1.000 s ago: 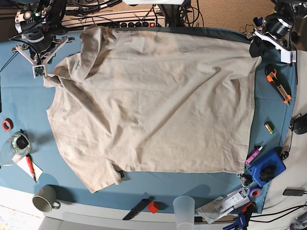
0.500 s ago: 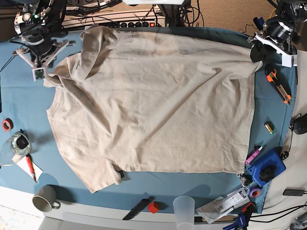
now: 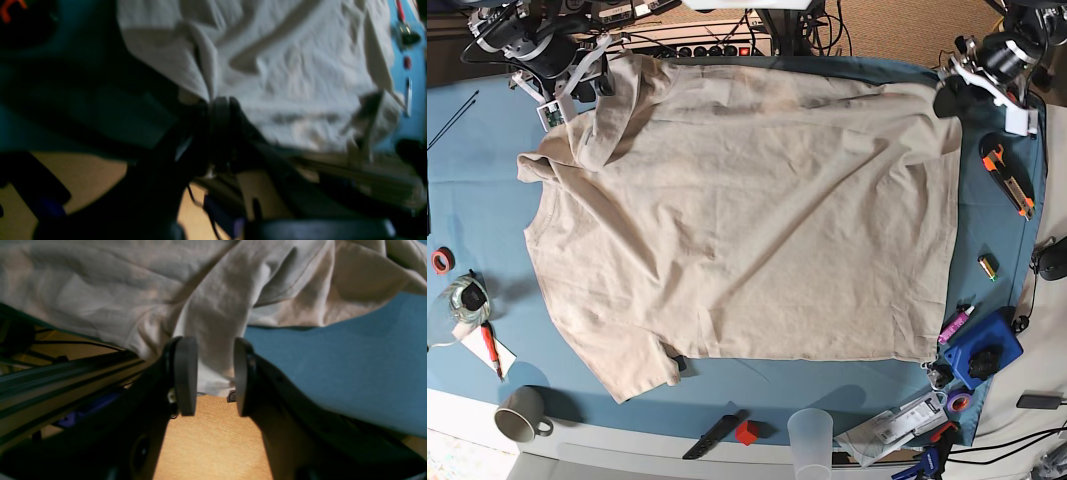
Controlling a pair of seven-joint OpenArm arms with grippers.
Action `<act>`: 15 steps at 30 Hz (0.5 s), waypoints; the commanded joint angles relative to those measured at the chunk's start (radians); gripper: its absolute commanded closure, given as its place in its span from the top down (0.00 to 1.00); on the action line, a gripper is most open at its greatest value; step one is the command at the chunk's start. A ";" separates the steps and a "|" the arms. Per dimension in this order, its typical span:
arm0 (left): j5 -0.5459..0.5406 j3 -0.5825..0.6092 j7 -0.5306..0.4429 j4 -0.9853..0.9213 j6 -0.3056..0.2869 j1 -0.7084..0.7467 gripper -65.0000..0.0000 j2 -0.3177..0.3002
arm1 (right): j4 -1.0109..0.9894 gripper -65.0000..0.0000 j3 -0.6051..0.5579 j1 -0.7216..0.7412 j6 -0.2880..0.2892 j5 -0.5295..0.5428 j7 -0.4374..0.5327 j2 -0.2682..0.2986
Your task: Fold the T-shirt properly
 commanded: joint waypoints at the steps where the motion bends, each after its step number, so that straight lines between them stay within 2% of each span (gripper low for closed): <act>1: -0.068 -0.007 0.015 0.019 -0.030 0.017 0.00 -0.008 | 0.018 0.29 0.003 -0.005 0.002 0.007 0.003 0.001; 5: -0.249 -0.007 0.075 0.030 -0.135 0.057 0.00 -0.008 | 0.018 0.29 -0.035 -0.004 0.002 0.001 -0.009 -0.002; 7: -0.287 -0.007 0.079 0.052 -0.186 0.063 0.00 -0.008 | 0.018 0.29 -0.069 -0.004 0.002 -0.028 0.009 -0.001; 11: -0.282 -0.007 0.078 0.120 -0.195 0.062 0.00 -0.008 | 0.018 0.29 -0.175 -0.005 -0.005 -0.142 0.039 -0.002; 15: -0.278 -0.007 0.078 0.168 -0.195 0.062 0.00 -0.008 | 0.017 0.29 -0.292 -0.005 -0.083 -0.328 0.054 -0.002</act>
